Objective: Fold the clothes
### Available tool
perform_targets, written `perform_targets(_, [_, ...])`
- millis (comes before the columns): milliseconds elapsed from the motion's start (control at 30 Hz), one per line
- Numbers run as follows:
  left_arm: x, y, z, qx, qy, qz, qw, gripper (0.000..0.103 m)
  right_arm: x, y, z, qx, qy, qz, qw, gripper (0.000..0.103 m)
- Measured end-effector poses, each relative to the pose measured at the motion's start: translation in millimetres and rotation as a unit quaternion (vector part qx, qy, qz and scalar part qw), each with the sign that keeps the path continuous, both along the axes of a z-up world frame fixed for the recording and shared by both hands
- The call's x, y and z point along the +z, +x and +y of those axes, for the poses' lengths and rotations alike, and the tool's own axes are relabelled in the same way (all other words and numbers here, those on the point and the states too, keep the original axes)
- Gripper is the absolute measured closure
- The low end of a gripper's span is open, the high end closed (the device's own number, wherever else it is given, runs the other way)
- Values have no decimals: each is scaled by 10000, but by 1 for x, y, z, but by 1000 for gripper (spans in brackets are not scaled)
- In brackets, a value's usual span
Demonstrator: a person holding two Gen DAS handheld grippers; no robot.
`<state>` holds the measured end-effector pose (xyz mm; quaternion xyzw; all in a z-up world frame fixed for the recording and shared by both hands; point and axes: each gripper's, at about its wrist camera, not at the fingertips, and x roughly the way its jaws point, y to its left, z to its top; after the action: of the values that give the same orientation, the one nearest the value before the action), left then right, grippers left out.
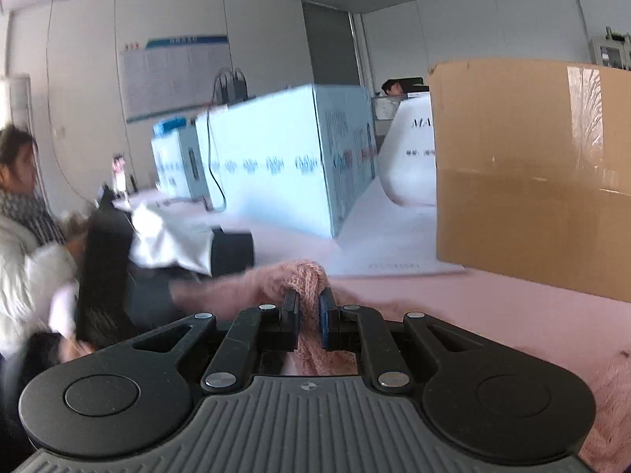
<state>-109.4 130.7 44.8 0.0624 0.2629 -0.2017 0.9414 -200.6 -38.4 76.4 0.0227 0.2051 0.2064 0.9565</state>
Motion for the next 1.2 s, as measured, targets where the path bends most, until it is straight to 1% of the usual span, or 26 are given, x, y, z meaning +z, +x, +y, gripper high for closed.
perform_targets(67, [1,-1,11,447,33,-214,9988,23,-10,1,3,82,-40,134,9999,94])
perform_targets(100, [2,-1,17,670,49,-320,9972,27,-17,1,6,220,-10,294,9993,94])
perform_targets(133, [1,0,20,778,71,-345,9963,32,-25,0,10,323,-31,395,9987,94])
perform_targets(167, [-1,3,25,821,91,-239,9963,46,-30,-1,15,394,-79,445,9982,94])
perform_targets(200, [-3,5,28,843,93,-132,9963,56,-35,-2,20,465,-127,494,9976,94])
perform_targets(233, [-6,8,31,863,95,-15,9962,61,-40,-2,25,532,-165,543,9970,94])
perform_targets(267, [-8,11,33,910,124,100,9957,69,-44,-1,29,590,-178,593,9963,94])
perform_targets(333, [-11,15,37,1085,284,143,9936,71,-50,2,37,718,-192,673,9950,94])
perform_targets(367, [-11,14,39,1101,325,107,9933,71,-51,3,39,749,-196,683,9947,94])
perform_targets(433, [-11,12,42,1022,342,80,9941,65,-51,4,44,911,-223,738,9928,91])
perform_targets(467, [-10,9,44,916,348,101,9951,49,-51,2,44,931,-239,737,9926,87])
perform_targets(500, [-9,6,46,838,327,127,9959,27,-50,0,43,947,-247,733,9925,84])
perform_targets(533, [-8,3,48,802,289,143,9963,19,-49,-2,40,952,-240,720,9926,71])
perform_targets(567, [-7,2,50,781,250,152,9965,18,-47,-7,36,949,-225,674,9929,65])
perform_targets(600, [-5,0,52,753,190,180,9968,18,-41,-13,29,910,-204,525,9943,60])
perform_targets(633, [-3,-2,55,703,124,258,9971,18,-34,-22,19,824,-237,303,9959,60])
perform_targets(700, [-1,-1,60,653,8,431,9969,18,-28,-32,7,662,-361,91,9971,59])
perform_targets(767, [1,-1,63,565,-182,777,9952,18,-21,-45,-16,280,-504,-123,9983,58])
perform_targets(867, [-1,-3,53,459,-140,1122,9925,18,-17,-61,-58,-447,-497,-200,9976,58])
perform_targets(933, [-2,-6,43,378,-80,1244,9915,18,-18,-78,-92,-1198,-367,-175,9920,58])
perform_targets(1000, [2,-12,30,248,-71,1262,9917,18,-21,-89,-109,-1620,-242,-85,9865,58])
perform_targets(1033, [5,-14,23,232,-70,1235,9920,18,-26,-96,-123,-1933,-125,13,9811,58])
perform_targets(1100, [9,-17,16,254,-72,1170,9928,18,-37,-103,-146,-2372,92,189,9712,58])
perform_targets(1167, [18,-22,7,281,-124,1071,9938,18,-43,-105,-159,-2623,192,289,9644,58])
perform_targets(1200, [21,-23,5,278,-170,1057,9939,18,-48,-106,-166,-2808,240,356,9588,58])
